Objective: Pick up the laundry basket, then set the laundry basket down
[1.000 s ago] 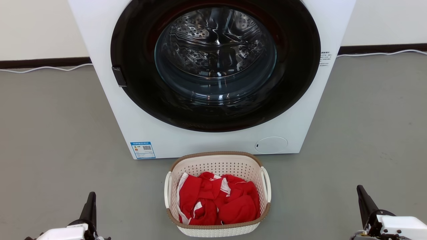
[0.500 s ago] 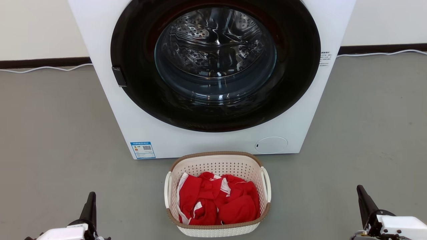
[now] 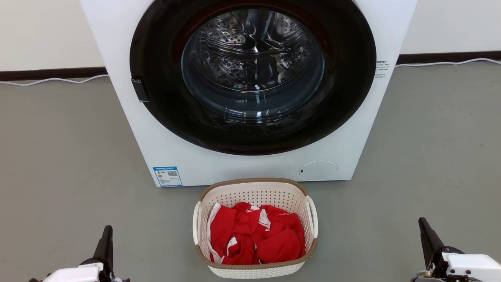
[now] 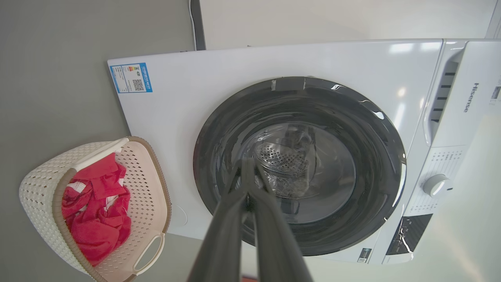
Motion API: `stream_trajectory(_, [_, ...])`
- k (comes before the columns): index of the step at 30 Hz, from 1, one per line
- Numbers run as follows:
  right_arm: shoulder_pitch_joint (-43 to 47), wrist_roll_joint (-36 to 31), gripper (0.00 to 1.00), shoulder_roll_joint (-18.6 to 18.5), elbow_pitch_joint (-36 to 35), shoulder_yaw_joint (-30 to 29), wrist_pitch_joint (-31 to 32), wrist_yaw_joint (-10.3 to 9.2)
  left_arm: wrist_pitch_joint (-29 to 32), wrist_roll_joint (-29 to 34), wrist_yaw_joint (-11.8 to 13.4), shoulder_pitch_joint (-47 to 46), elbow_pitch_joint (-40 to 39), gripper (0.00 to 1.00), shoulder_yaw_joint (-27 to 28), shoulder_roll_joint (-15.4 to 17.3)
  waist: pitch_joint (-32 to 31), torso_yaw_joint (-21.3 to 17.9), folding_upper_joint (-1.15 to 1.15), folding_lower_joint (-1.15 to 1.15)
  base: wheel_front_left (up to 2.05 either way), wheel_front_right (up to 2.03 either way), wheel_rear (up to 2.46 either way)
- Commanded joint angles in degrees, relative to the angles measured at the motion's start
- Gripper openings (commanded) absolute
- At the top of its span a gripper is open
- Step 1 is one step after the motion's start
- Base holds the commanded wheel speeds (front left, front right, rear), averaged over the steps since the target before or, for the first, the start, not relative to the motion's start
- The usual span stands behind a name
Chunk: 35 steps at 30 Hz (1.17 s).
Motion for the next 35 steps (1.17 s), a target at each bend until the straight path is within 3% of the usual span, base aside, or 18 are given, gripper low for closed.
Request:
stream_trajectory(1, [-2.6, 0.4, 0.00, -0.9, -1.7, 1.1, 0.5, 0.18, 0.4, -0.4, -0.4, -2.7, -1.6, 0.00, 1.9, 1.0, 0.0, 0.0, 0.00, 0.00, 0.00, 0.00, 0.00])
stream_trajectory(35, [-2.6, 0.4, 0.00, -0.9, -1.7, 1.1, 0.5, 0.18, 0.4, -0.4, -0.4, -2.7, -1.6, 0.00, 1.9, 1.0, 0.0, 0.0, 0.00, 0.00, 0.00, 0.00, 0.00])
